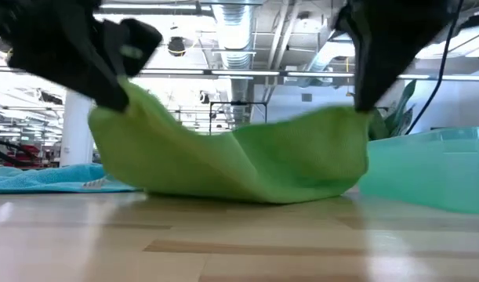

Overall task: Roll microfiber towels into tight, uniform cylinder then place into a basket
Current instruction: Fold the green towel

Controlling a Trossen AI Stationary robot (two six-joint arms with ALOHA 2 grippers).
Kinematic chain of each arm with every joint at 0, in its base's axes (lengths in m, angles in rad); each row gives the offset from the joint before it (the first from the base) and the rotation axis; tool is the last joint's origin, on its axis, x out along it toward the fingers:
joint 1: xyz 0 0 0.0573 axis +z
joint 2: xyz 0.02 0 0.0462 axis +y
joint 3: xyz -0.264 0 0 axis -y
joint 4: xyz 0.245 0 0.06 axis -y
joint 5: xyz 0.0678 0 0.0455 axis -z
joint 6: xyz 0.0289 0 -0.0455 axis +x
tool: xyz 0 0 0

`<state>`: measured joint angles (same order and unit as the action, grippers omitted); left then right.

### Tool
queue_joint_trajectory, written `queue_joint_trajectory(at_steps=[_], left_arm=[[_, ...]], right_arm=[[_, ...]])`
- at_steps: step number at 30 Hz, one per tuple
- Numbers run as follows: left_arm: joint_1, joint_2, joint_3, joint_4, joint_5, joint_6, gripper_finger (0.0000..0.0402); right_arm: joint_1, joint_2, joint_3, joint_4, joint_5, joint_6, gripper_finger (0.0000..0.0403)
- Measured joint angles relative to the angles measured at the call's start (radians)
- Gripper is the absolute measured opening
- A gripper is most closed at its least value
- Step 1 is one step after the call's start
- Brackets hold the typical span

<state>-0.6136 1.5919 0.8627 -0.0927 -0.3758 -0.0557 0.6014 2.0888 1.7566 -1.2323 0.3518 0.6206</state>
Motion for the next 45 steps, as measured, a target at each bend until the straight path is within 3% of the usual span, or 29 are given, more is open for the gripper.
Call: queue_joint_trajectory(at_steps=[15,21,37,45], left_arm=[[-0.064,-0.394,0.001,-0.266,-0.286,-0.002,0.0],[-0.06,-0.502,0.011,-0.267,-0.332,0.055,0.0],[-0.061,-0.439,0.381,-0.67,-0.363,0.009,0.0],[-0.06,-0.41,0.536,-0.724,-0.372,-0.003,0.0]], right_arm=[[0.043,-0.001,0.302,-0.33,0.185,0.014,0.0001],[0.039,-0.013,0.383,-0.338,0.232,0.0,0.0001],[0.041,-0.059,0.601,-0.337,0.282,-0.106,0.0001],[0.051,-0.173,0.592,-0.338,0.301,-0.098,0.0001]])
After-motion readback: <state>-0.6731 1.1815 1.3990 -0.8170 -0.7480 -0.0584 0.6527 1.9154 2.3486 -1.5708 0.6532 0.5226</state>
